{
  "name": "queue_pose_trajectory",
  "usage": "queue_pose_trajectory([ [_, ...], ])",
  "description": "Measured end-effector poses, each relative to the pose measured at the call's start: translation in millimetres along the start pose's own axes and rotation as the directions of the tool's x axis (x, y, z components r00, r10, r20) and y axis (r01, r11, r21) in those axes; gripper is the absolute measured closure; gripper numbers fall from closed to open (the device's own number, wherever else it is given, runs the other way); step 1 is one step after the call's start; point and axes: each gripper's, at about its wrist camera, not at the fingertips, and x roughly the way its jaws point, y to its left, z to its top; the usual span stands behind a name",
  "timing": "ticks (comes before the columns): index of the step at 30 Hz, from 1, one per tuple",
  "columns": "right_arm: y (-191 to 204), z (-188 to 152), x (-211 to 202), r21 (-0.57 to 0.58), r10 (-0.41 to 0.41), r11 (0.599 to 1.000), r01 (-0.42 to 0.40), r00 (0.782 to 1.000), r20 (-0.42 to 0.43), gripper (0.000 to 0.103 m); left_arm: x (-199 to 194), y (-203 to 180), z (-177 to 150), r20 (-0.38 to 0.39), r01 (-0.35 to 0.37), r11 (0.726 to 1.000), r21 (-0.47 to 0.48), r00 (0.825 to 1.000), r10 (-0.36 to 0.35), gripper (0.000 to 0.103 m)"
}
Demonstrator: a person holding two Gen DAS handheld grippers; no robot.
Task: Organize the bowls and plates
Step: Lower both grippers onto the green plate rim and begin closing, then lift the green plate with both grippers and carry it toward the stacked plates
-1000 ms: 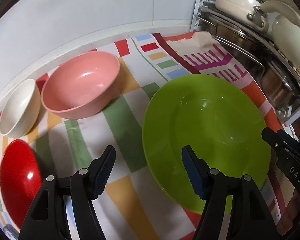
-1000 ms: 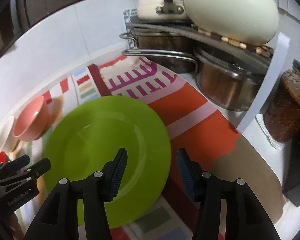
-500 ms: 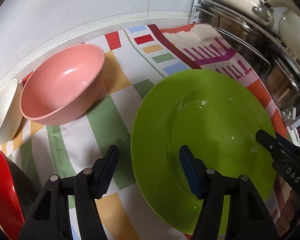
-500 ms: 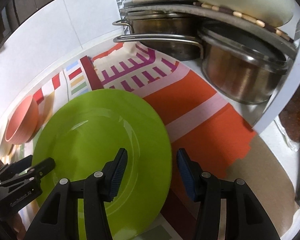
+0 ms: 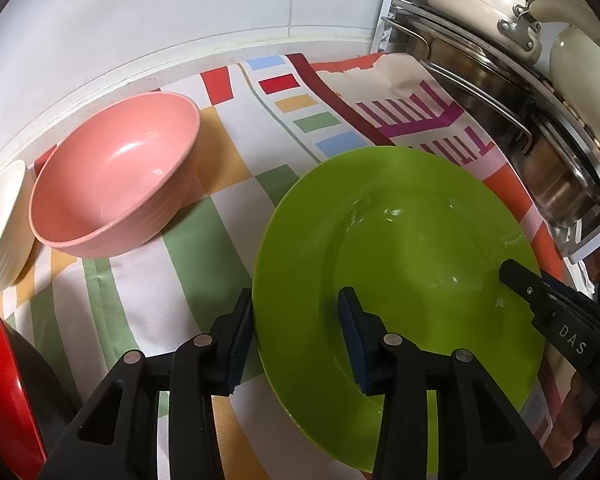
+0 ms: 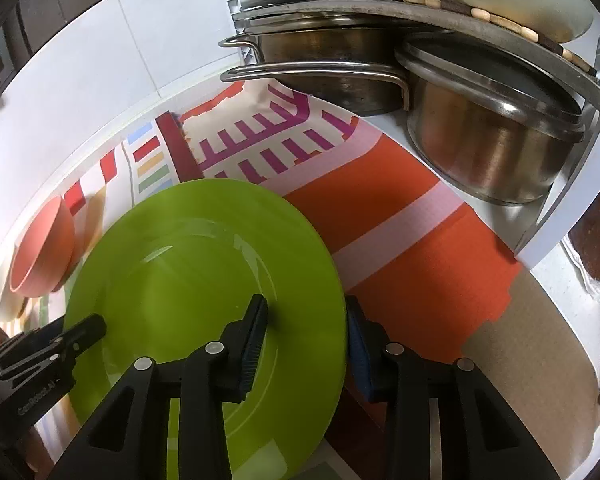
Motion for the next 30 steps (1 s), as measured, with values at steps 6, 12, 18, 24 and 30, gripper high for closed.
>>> queue_pose_trajectory([
  [6, 0, -4, -4, -0.008, -0.009, 1.000, 0.009, 1.000, 0.014, 0.064, -9, 0, -6, 0.011, 0.005, 1.000, -0.001, 1.000, -0.005, 0.063],
  [12, 8, -15, -27, -0.022, -0.028, 0.999, 0.030, 0.998, 0.056, 0.064, -30, 3, -16, 0.046, 0.016, 1.000, -0.003, 0.999, -0.016, 0.063],
  [18, 24, -32, -57, -0.043, -0.033, 0.998, 0.038, 0.995, 0.099, 0.064, -62, 13, -31, 0.081, 0.020, 1.000, -0.021, 0.997, -0.018, 0.063],
  [24, 51, -48, -94, -0.100, -0.026, 0.994, 0.042, 0.987, 0.156, 0.064, -101, 34, -49, 0.119, 0.024, 0.998, -0.061, 0.993, -0.016, 0.063],
  [30, 78, -59, -128, -0.153, 0.011, 0.988, 0.018, 0.981, 0.191, 0.064, -142, 56, -69, 0.163, 0.003, 0.995, -0.095, 0.986, 0.012, 0.063],
])
